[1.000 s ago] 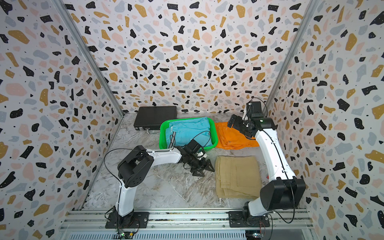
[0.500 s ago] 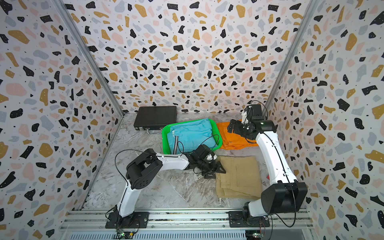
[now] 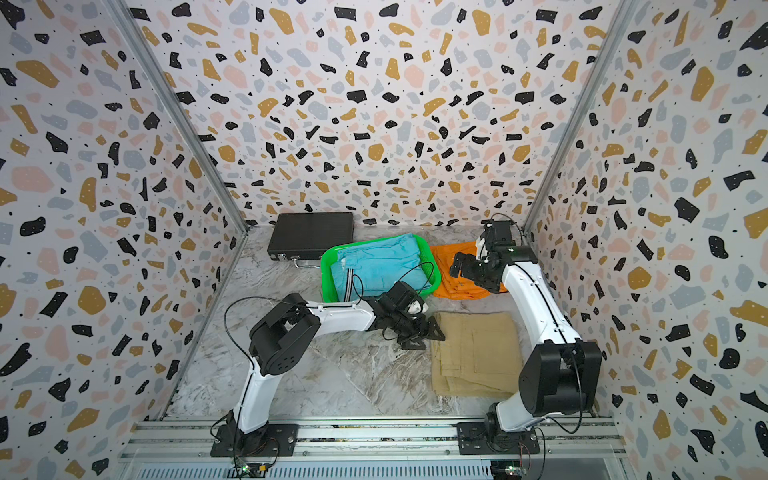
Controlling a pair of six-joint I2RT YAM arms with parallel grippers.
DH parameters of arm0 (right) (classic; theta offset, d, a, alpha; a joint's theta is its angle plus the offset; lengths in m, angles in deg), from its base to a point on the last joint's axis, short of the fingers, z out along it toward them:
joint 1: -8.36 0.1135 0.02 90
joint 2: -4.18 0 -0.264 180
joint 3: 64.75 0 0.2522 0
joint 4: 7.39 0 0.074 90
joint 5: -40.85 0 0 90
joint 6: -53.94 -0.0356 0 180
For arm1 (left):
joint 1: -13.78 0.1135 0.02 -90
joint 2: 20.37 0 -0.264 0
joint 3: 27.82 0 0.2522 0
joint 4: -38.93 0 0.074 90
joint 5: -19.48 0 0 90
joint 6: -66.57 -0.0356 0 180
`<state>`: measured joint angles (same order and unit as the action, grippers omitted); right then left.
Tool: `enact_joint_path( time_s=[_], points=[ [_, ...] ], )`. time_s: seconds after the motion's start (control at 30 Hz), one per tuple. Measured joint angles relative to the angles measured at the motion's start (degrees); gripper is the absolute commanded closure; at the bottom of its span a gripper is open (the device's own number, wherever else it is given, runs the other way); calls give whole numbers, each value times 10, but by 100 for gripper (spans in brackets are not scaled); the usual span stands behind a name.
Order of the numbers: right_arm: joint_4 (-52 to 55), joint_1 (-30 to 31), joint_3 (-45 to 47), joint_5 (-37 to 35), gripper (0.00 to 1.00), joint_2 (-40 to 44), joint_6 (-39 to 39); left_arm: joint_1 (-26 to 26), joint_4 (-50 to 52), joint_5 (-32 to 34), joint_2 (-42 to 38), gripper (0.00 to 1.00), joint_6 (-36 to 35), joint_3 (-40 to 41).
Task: Put the folded long pants in the basket
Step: Move the long pant to the center of the board.
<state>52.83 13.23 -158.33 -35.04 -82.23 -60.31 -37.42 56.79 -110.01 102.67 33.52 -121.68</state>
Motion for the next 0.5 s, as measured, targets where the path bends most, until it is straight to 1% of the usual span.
enact_joint_path(
  time_s=[0.07,0.2,0.33,0.4,0.43,0.5],
  points=[
    [-2,0,10,-5,0,6,0,-1,0,1,3,21,0,-3],
    [-7,0,32,-12,0,26,0,-8,-4,7,24,52,2,-18],
    [-12,0,42,-14,0,39,-2,-17,-12,26,45,79,5,-35],
    [-18,0,50,-15,0,46,-5,-21,-11,37,47,96,5,-36],
    [-19,0,54,-15,0,49,-7,-21,-11,39,46,100,5,-36],
    [-20,0,59,-16,0,54,-9,-22,-9,44,43,100,-4,-36]
  ],
)
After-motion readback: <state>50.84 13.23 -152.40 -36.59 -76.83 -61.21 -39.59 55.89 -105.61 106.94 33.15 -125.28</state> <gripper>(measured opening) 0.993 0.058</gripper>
